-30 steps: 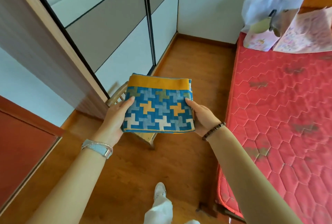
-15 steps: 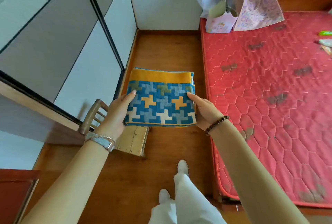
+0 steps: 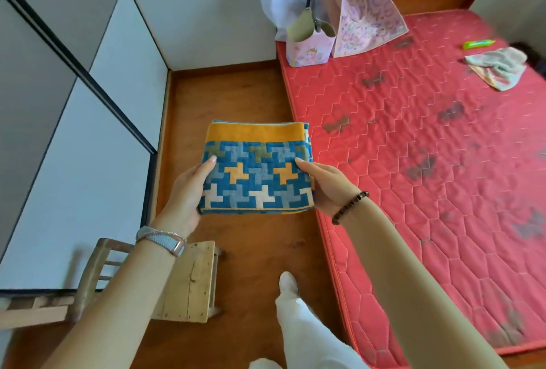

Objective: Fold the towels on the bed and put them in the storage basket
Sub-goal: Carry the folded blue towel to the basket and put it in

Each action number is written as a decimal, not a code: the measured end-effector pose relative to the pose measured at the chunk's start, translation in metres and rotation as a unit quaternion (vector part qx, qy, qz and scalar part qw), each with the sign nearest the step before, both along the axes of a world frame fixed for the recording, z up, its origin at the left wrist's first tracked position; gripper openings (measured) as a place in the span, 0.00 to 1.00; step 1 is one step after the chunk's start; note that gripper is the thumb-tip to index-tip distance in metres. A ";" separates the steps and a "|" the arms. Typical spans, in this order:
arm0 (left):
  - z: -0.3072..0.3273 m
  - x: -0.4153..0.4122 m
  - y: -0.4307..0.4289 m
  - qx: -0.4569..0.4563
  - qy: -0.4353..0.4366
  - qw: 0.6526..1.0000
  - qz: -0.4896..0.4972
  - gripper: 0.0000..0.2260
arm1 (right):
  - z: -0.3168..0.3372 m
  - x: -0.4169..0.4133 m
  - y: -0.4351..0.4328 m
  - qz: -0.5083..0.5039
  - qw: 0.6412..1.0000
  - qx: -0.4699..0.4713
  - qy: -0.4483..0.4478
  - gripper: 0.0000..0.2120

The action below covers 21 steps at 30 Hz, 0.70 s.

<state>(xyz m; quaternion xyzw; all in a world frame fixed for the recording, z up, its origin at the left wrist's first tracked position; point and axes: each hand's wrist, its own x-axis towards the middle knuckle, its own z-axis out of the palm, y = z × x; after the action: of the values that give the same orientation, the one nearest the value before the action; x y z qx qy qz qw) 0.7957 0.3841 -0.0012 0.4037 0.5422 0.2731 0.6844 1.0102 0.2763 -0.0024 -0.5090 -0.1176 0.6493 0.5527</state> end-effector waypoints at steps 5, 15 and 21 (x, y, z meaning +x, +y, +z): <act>-0.002 0.032 0.040 -0.005 -0.008 1.000 -0.003 0.10 | 0.002 0.035 0.041 0.006 1.000 -0.004 -0.006 0.15; -0.010 0.068 0.120 -0.026 -0.009 0.999 -0.016 0.12 | -0.003 0.071 0.117 -0.007 1.000 -0.016 0.003 0.15; -0.012 0.090 0.195 -0.023 -0.019 0.999 -0.036 0.12 | -0.001 0.092 0.185 -0.034 0.999 -0.017 0.000 0.15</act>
<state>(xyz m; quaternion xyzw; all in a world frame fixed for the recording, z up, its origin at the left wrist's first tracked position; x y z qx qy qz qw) 0.8859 0.5786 -0.0129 0.4017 0.5206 0.2434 0.7130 1.1022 0.4613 -0.0037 -0.5225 -0.0892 0.6320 0.5654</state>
